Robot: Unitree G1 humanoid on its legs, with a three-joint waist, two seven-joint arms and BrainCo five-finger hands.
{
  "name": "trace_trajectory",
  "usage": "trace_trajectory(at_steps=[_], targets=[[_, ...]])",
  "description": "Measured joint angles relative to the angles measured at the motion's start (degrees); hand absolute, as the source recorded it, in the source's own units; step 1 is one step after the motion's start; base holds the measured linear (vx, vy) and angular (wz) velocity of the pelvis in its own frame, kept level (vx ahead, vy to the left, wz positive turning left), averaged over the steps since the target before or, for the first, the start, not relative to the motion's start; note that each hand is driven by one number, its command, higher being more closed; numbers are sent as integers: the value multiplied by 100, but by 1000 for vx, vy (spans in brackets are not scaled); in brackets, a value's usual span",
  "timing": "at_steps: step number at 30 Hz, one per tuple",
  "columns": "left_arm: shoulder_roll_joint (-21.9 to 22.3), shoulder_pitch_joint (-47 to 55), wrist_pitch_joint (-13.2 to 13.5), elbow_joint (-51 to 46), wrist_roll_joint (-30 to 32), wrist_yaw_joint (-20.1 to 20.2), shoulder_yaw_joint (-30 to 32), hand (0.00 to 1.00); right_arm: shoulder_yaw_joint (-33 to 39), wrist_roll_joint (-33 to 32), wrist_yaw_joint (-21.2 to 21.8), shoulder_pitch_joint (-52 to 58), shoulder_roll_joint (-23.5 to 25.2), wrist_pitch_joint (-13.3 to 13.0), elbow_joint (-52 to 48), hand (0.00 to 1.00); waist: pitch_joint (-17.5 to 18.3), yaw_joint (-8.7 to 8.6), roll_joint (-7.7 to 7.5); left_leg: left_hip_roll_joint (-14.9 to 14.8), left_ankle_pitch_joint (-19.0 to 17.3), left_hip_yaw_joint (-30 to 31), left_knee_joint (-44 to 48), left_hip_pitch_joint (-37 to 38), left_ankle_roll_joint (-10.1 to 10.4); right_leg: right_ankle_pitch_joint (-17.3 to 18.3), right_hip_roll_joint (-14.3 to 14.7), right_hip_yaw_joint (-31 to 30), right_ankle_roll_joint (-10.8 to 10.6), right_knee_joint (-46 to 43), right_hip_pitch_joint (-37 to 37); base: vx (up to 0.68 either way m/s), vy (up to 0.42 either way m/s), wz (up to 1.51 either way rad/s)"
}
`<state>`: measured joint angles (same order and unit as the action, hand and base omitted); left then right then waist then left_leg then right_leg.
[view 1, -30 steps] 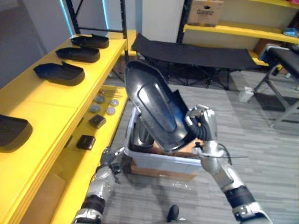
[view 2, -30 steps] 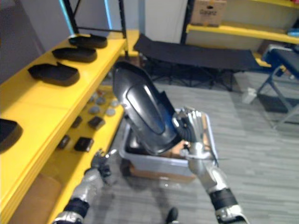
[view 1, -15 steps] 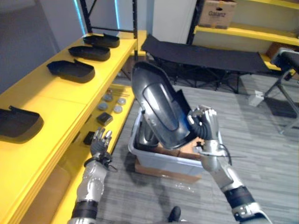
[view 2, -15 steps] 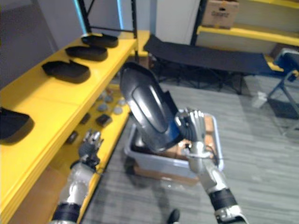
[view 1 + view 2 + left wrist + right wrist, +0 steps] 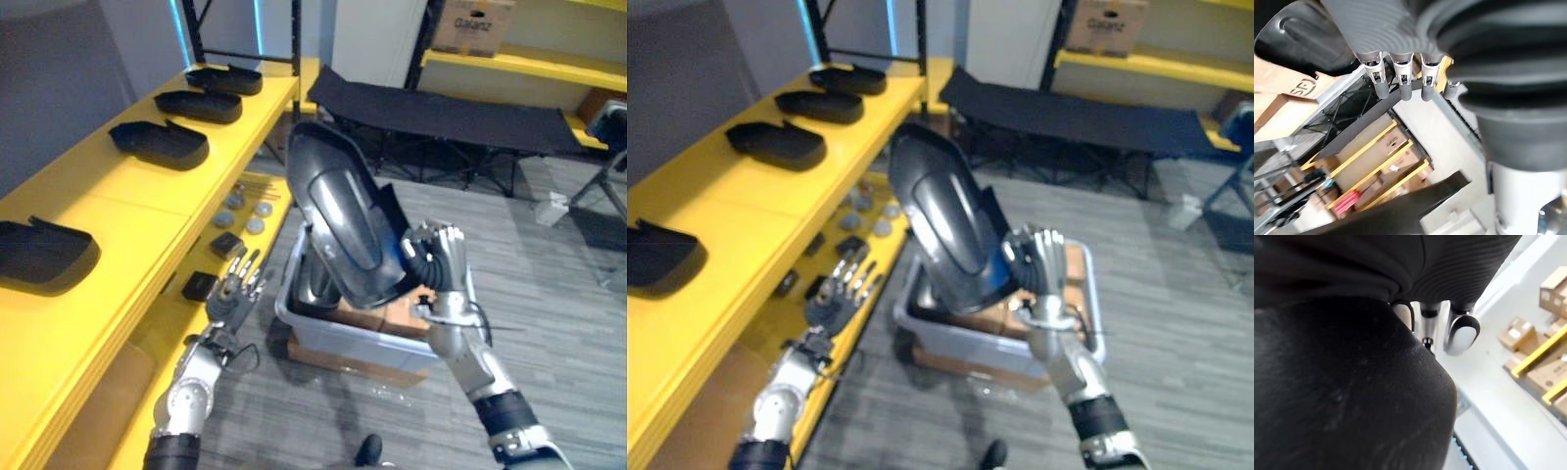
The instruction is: Walk over and take plastic housings, then place them on the shelf
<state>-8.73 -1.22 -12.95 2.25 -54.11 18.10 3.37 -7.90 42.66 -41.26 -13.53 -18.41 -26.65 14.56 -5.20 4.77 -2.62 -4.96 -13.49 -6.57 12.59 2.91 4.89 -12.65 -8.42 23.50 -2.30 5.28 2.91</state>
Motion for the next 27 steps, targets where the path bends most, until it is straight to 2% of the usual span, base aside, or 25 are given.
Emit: trace_trajectory(at_steps=[5, 10, 13, 23, 27], targets=[[-11, 164, -93, -69, 573, -217, -328, 0, -15, -20, 85, -17, -100, -2, -118, 100, 68, 10, 151, -72, -20, -5, -1, 0, 31, 49, 80, 1, 36, 0, 8, 0, 0, 0], [-81, 159, -94, -71, 970, -422, -471, 0, -181, -24, 277, -38, -174, -2, -170, 100, 106, 29, 219, -149, -43, -12, -1, 13, 69, 30, 154, -1, 33, 0, 8, 12, -6, -1], [-259, 139, -93, -70, 1015, -453, -683, 0, -341, -27, 304, -45, -214, 0, -170, 100, 111, 46, 228, -142, -40, 4, -19, 19, 67, -25, 146, -5, 11, 0, 8, 0, 0, 0], [-285, 115, -76, 158, 1015, -564, -1009, 0, -833, 23, 392, -77, -227, -52, -121, 100, 109, 72, 217, 22, 2, 32, 2, -15, -5, -143, -49, -21, -33, 0, 8, -34, 10, 2], [-343, 113, 34, 155, 1013, -562, -1129, 0, -1040, 225, 391, -77, -225, -64, 3, 100, 110, 71, 179, 32, 2, -11, 1, -71, -2, 50, -37, 9, -11, 1, 37, -41, -14, -3]])
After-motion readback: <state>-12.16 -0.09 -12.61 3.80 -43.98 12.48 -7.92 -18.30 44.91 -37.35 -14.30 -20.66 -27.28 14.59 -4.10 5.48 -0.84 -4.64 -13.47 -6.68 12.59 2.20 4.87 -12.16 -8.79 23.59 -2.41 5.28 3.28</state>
